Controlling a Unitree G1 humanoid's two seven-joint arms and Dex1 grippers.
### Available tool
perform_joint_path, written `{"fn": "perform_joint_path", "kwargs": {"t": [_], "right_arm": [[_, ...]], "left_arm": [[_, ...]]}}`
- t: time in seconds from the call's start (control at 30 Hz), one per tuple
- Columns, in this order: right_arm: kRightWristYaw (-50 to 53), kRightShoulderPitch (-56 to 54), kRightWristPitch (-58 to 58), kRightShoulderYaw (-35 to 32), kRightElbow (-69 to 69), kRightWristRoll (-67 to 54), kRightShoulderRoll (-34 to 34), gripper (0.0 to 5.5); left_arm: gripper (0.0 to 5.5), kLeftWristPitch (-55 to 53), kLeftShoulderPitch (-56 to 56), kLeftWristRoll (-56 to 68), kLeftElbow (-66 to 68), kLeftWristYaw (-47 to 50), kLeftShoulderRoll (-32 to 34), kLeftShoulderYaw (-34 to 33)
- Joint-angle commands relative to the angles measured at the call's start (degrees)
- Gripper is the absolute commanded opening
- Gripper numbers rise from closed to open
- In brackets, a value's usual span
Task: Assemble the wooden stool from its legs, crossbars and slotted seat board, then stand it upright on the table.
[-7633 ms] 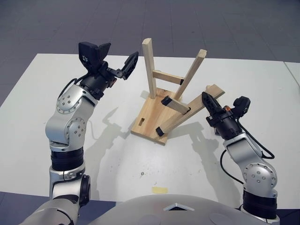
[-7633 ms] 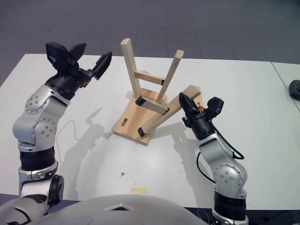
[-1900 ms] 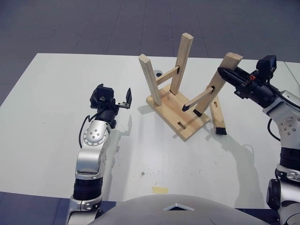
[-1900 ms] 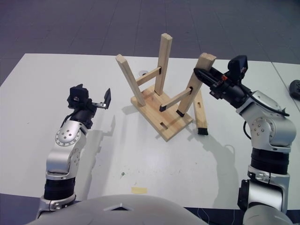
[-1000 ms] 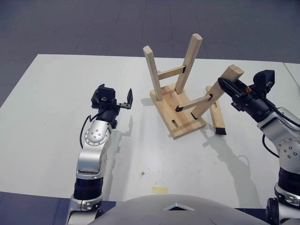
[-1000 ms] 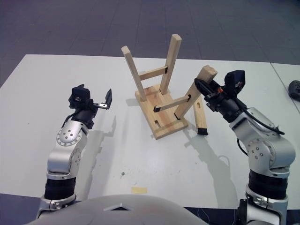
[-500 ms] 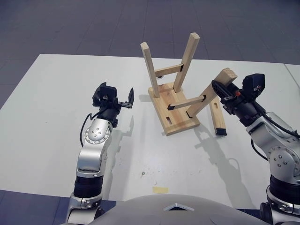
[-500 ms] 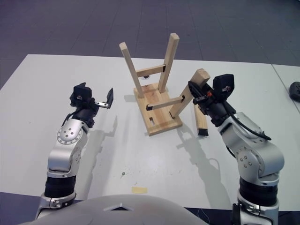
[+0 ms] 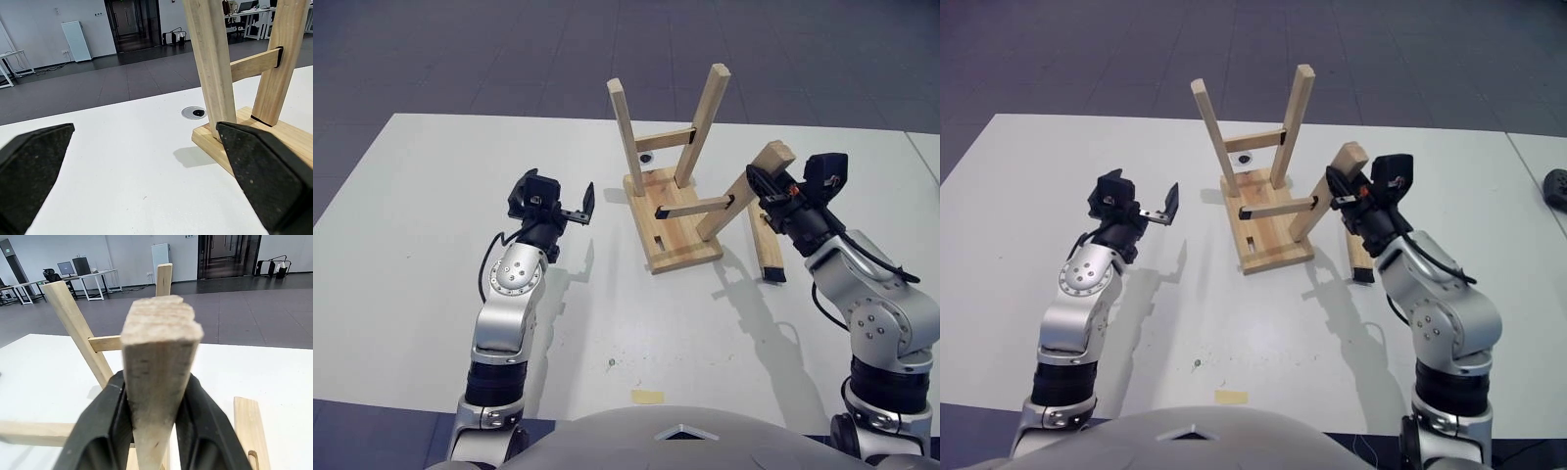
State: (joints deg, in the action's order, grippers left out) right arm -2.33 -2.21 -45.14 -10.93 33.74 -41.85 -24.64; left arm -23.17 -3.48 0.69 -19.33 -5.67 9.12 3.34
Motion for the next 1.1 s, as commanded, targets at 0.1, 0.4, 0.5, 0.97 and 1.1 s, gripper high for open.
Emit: {"fn": "perform_joint_path", "kwargs": {"t": [0.1,0.4,0.5,0.97,1.1], "right_arm": [[3.89,2.85,-13.55,4.54,-7.13,0.16,1.31,1.02],[6.02,-3.81,-14.77,1.5,-10.64,-1.54,4.67,1.02],[5.48,-4.62,-13.54,-0.73,-9.35,-3.62,5.27,1.02],[8.22,-26.65,7.15,-23.83,-16.54,-29.8,10.3,2.97],[6.64,-19.26,4.65,-21.74,-25.81,-20.53,3.04,3.59]], "left_arm": [[5.4,-0.4,-0.34,-1.21,0.19,0.39,-0.07,0.45],[5.4,0.37,-2.34,-1.47,1.86,-0.72,0.71,0.52],[5.4,0.61,-2.77,-1.26,2.41,-0.87,0.97,0.2],[5.4,3.81,-5.02,-0.83,5.51,-0.7,0.2,-0.68],[5.4,3.95,-4.58,-0.92,5.26,0.25,-0.38,-1.26]]}}
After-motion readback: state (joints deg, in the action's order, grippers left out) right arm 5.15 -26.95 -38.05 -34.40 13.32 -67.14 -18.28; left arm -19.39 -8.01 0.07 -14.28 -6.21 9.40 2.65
